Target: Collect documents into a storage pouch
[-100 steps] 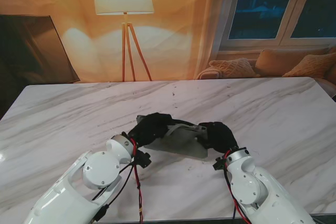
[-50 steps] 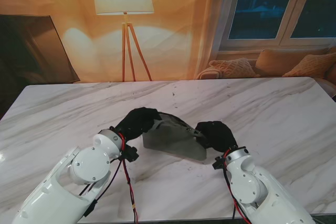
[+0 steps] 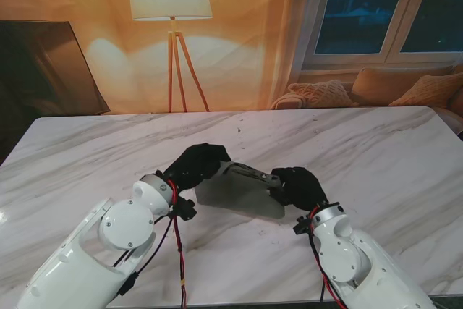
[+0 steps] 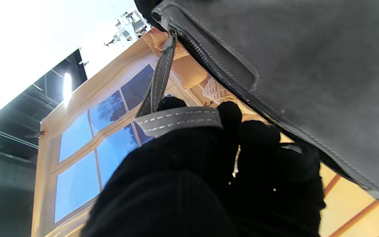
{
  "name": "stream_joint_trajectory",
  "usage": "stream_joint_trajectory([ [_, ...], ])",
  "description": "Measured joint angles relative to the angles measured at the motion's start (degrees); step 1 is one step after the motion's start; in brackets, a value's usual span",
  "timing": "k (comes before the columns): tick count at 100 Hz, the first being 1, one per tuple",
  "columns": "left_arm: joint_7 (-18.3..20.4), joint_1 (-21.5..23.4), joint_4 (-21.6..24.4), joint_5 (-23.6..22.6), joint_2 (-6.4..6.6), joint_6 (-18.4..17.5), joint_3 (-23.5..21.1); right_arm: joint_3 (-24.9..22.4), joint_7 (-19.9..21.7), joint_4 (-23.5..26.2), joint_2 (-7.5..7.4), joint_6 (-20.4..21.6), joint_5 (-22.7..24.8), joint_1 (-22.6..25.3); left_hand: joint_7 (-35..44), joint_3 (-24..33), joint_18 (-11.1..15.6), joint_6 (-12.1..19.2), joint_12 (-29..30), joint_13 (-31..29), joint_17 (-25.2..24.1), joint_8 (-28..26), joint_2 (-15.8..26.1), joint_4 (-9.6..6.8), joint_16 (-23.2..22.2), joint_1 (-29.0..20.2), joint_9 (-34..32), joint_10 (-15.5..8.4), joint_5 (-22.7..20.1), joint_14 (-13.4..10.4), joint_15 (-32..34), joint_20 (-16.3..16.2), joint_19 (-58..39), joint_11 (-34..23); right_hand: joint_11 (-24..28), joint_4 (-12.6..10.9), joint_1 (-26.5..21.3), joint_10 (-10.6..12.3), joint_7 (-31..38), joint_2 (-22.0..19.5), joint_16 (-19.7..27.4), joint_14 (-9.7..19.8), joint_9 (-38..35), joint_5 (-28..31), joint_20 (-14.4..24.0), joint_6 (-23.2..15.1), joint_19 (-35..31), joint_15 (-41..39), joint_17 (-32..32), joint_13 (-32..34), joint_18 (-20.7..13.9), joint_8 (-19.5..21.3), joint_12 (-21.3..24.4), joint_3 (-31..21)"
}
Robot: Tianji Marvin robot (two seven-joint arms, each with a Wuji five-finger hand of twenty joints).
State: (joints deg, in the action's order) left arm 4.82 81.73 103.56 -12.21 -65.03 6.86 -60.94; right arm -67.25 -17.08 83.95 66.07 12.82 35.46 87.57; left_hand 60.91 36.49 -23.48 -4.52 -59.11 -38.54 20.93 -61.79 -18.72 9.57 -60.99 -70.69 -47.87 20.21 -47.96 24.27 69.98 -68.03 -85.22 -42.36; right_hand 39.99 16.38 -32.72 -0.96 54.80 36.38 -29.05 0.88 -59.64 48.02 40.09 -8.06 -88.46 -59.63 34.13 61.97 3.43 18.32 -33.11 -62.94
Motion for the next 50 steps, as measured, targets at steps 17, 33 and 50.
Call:
stream_joint_trajectory([
  [17, 0.33, 0.1, 1.05, -0.01, 0.11, -0.6, 1.03, -0.81, -0.88, 0.93, 0.0, 1.19, 0.55, 0.89, 0.32, 0.0, -0.02, 0.0, 0.0, -0.06, 0.09, 0.0, 0.0, 0.0, 0.0, 0.02, -0.58, 0.07, 0.0, 0.0, 0.02, 0.0, -0.01, 0.0, -0.81, -0.99, 5.41, -0.45, -2.35, 0.75, 0.08, 0.25, 4.58, -3.35, 0.0, -0.72, 1.38, 1.38, -2.08, -2.84, -0.4, 0.38, 0.83, -0.79],
  [33, 0.45, -0.7, 0.85, 0.66, 0.1, -0.44, 2.25, -1.55, -1.73, 2.17, -0.01, 2.22, 1.22, 1.82, 0.54, 0.0, -0.02, 0.03, 0.0, -0.08, 0.1, 0.24, 0.0, 0.0, 0.0, 0.02, -0.58, 0.09, -0.01, 0.0, 0.03, -0.01, -0.03, 0.0, -0.94, -1.28, 6.7, -0.38, -4.16, 0.76, 0.09, 0.69, 5.16, -3.35, 0.0, -0.72, 2.05, 2.02, -2.77, -2.87, -0.43, 1.58, 1.49, -0.8],
  [50, 0.28, -1.7, -0.14, 1.59, -0.17, 0.05, 3.06, -1.74, -2.37, 3.02, 0.0, 2.42, 1.19, 2.32, 0.91, -0.01, -0.02, 0.1, 0.0, -0.08, 0.1, 0.43, 0.0, -0.02, 0.0, 0.02, -0.58, 0.11, -0.01, 0.0, 0.03, -0.01, -0.03, 0.0, -0.36, 0.0, 2.1, -0.38, -2.62, -1.43, 0.09, 0.73, 5.04, -3.32, 0.3, -0.72, 2.38, 2.02, -2.48, -2.87, -0.46, 1.49, 1.53, -0.55],
])
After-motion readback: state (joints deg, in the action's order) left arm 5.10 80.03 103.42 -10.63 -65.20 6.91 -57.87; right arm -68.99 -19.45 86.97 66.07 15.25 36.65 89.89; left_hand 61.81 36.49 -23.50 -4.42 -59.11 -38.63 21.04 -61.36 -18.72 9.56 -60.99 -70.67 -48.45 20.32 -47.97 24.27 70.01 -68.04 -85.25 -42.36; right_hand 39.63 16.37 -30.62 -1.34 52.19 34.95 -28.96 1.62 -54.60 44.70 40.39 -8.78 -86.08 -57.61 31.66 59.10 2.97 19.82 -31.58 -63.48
